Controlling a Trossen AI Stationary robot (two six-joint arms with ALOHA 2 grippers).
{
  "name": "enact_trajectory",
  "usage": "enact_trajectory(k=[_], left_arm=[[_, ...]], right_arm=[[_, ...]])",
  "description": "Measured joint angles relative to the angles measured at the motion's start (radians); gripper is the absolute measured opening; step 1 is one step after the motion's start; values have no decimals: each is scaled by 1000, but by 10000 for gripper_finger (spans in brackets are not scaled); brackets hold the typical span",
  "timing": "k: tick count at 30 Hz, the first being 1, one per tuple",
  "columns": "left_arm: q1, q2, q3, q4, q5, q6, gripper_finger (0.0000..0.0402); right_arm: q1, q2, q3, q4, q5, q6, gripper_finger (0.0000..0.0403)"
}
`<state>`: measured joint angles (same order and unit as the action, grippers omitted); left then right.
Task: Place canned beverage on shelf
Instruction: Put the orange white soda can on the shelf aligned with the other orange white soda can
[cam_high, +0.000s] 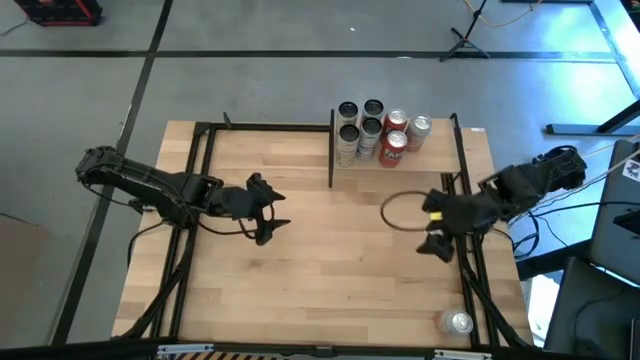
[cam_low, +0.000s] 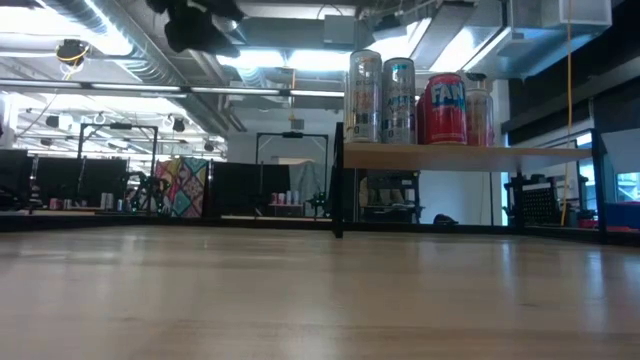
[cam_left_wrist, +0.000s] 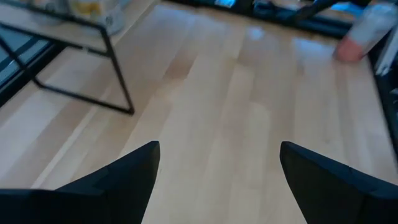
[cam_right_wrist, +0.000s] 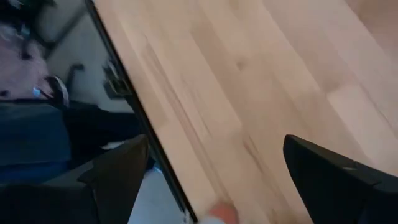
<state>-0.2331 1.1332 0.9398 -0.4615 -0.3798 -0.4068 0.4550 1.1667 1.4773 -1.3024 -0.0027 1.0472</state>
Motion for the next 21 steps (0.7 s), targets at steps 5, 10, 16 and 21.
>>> enact_trajectory(k=[5, 10, 16, 21], left_arm=[[-25, 0, 0, 74, -1, 0, 329], [-57, 31, 0, 160, -3, -16, 329], [-109, 112, 2, 228, 0, -64, 329], [-138, 175, 2, 263, -13, -158, 329]], right_arm=[[147, 13, 0, -63, 42, 82, 359], [298, 44, 0, -63, 64, 126, 359], [503, 123, 0, -101, 58, 175, 359], [651, 192, 0, -134, 62, 147, 359]])
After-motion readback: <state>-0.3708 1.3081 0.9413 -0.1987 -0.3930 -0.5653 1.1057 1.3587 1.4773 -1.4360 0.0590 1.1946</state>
